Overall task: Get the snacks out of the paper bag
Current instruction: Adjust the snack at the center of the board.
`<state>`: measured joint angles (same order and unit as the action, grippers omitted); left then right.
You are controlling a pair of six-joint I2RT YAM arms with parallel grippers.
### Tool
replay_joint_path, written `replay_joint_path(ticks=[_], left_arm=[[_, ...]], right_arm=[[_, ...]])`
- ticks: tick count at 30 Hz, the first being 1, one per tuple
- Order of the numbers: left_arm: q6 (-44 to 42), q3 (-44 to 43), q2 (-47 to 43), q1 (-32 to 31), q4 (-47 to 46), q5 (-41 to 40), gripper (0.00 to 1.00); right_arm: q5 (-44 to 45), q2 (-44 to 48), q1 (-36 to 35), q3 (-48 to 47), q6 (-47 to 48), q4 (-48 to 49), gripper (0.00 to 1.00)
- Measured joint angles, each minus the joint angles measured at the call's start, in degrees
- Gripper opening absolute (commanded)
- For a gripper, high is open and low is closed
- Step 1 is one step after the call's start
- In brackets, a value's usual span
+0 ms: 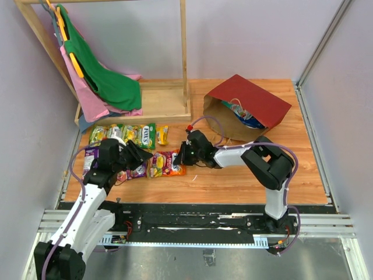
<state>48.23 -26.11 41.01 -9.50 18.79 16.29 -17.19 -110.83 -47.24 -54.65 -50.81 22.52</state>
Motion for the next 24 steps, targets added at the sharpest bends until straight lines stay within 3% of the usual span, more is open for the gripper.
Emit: replay_joint_path(ticks=[7, 9, 13, 17, 24], left_arm=[[-2.7, -1.0, 2.2, 0.0, -2.4, -1.2, 0.52], [-3.3, -2.2, 3.9, 0.0, -3.8, -1.2, 0.52], [-4.3, -6.7, 9.2, -2.2, -7.8, -1.8, 0.52], [-5.5, -12.2, 15.6, -10.0, -12.2, -4.7, 0.52], [-5.3, -12.0, 26.3, -17.7, -23.1, -5.3, 0.52]], right_arm=[[5.6, 11.8, -1.6, 4.9, 2.8, -5.9, 0.79], [8.3, 18.8, -1.6, 5.2, 5.4, -9.4, 0.87], [14.1, 34.8, 0.3, 5.1, 12.1, -13.8, 0.98], [19.0, 45.8, 6.1, 4.5, 20.0, -18.3, 0.98], [18.5, 53.8, 25.9, 3.5, 25.6, -25.5, 0.98]])
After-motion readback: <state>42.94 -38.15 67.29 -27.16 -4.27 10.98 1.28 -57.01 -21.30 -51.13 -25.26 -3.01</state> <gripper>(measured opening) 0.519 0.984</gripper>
